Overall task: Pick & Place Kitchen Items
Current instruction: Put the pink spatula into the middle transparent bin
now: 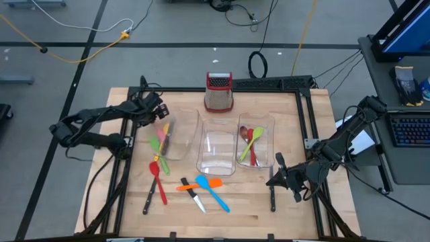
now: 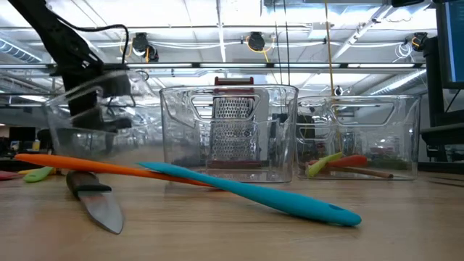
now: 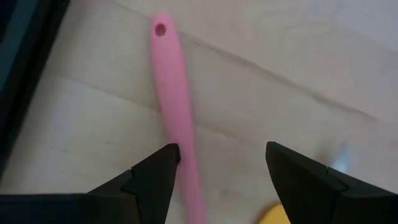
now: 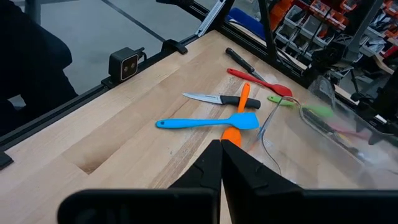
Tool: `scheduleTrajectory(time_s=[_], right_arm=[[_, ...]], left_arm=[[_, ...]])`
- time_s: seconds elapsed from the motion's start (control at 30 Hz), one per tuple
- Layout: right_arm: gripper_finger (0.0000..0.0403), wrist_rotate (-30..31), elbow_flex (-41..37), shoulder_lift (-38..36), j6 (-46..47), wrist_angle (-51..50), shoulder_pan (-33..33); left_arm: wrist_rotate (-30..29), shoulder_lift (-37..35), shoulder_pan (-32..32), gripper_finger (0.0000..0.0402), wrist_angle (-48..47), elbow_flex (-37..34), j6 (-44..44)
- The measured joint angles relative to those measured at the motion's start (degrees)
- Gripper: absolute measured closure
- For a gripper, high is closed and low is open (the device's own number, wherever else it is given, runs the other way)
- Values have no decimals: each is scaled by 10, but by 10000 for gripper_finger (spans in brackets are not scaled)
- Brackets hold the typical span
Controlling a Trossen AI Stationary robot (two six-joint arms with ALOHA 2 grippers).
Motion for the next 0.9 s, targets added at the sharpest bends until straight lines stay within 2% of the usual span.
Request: scheduleTrajectory(time_s=[0.27, 0.4, 0.53, 0.7, 0.9], right_arm=[[403, 0, 0, 0, 0, 0, 0], [403, 1, 0, 0, -4, 0, 0], [403, 0, 0, 0, -4, 0, 0], [403, 0, 0, 0, -4, 0, 0], [403, 0, 0, 0, 0, 0, 0]], left_arm=[[55, -66, 6, 147, -14, -5, 13], [56, -118, 7, 147, -26, -4, 18], [31, -153, 7, 147, -67, -4, 13], [-19, -154, 7, 147, -135, -4, -8], [-21, -127, 6, 147, -100, -3, -6]])
